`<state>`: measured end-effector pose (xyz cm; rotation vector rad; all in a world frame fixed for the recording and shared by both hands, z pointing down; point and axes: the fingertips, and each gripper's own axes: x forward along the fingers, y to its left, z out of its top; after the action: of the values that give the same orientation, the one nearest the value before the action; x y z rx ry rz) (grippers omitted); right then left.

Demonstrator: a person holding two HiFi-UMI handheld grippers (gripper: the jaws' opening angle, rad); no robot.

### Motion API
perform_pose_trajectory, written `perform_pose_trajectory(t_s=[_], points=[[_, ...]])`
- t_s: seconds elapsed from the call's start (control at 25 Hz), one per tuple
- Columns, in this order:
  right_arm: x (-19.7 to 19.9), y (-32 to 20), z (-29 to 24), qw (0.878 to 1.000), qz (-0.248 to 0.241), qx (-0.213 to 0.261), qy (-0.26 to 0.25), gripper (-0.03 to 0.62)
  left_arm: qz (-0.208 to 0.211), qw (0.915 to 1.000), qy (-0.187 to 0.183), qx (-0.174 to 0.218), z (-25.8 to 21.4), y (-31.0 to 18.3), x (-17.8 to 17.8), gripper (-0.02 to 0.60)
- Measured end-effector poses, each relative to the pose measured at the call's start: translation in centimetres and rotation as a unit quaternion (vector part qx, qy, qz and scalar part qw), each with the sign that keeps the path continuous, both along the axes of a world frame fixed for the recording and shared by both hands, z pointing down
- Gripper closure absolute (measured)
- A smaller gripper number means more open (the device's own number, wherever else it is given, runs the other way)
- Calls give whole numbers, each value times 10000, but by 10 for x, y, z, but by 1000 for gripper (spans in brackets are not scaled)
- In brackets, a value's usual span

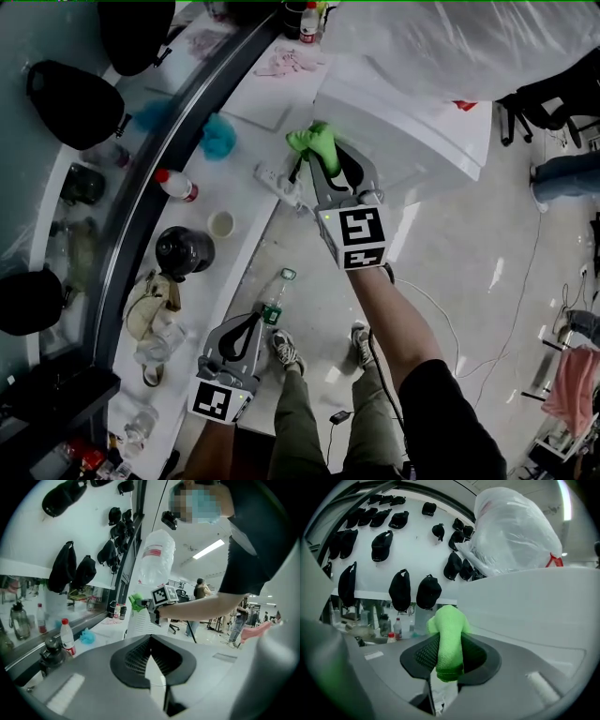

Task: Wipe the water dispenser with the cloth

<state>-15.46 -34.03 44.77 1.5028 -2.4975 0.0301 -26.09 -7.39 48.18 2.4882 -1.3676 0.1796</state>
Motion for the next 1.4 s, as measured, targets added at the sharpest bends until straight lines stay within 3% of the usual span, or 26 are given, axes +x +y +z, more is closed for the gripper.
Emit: perform_pose_trajectory(t_s=[0.2, 0.68, 0.96, 1.2, 1.4], points=[[16, 4, -1, 10000, 24, -18, 41, 480, -43, 10000, 32, -68, 4, 3, 18, 580], [161, 57, -2, 9977, 664, -70, -120, 480, 193, 9996, 219, 15, 11, 7, 108, 580], [225, 86, 9, 9969, 772, -134, -29, 480, 264, 9993, 254, -19, 22, 16, 152, 580], [243, 108, 13, 9956, 925, -61, 115, 480, 64, 9995, 307, -63, 27, 24, 157, 580], [198, 124, 31, 9977, 517, -142, 405, 480, 48, 9996, 216, -187, 24, 28, 136, 580]])
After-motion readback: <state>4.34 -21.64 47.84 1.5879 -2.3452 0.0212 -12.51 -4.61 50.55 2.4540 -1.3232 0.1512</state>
